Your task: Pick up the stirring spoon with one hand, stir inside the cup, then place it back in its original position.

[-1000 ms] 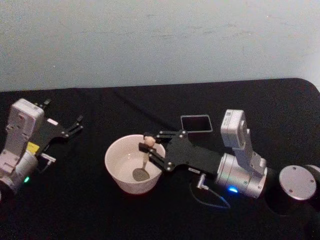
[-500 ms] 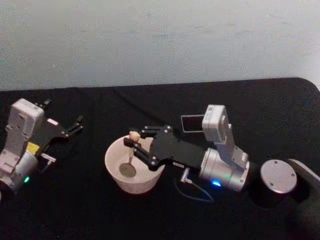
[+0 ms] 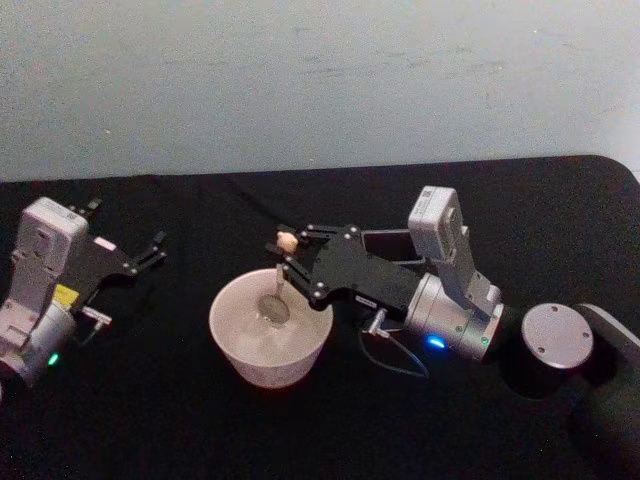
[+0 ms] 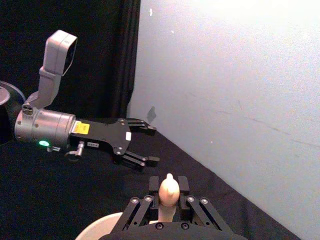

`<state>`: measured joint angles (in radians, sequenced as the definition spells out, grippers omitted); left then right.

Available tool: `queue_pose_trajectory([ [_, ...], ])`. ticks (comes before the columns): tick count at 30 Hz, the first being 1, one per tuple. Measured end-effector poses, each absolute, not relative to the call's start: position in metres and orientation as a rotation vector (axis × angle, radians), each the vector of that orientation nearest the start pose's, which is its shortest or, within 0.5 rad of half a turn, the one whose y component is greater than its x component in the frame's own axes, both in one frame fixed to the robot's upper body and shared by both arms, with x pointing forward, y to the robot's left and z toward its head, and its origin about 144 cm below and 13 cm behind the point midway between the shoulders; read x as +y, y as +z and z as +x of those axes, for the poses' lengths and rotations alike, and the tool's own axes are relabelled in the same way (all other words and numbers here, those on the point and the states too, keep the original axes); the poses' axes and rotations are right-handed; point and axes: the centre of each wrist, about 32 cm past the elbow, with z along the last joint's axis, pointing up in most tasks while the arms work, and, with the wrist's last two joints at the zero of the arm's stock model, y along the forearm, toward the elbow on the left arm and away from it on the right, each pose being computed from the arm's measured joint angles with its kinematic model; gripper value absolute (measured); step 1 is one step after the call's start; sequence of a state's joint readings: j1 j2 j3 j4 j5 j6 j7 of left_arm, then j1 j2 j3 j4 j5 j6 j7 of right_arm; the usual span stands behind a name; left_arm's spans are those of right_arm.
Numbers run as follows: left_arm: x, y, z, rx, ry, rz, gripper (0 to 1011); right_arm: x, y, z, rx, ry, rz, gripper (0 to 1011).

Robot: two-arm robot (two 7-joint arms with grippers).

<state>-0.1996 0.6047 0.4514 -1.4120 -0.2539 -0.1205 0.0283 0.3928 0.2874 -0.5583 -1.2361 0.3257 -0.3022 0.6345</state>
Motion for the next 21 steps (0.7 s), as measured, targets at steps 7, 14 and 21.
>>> queue_pose_trajectory([
  [7,0.310,1.140,0.489,-0.285,1.248,0.304,1001,-0.187,1.146,0.538,-0.224,-0.520,0.030,214],
  [14,0.310,1.140,0.489,-0.285,1.248,0.304,1001,-0.193,1.157,0.536,-0.246,-0.525,0.062,214],
  [21,0.310,1.140,0.489,-0.285,1.248,0.305,1001,-0.206,1.182,0.535,-0.287,-0.530,0.134,214],
])
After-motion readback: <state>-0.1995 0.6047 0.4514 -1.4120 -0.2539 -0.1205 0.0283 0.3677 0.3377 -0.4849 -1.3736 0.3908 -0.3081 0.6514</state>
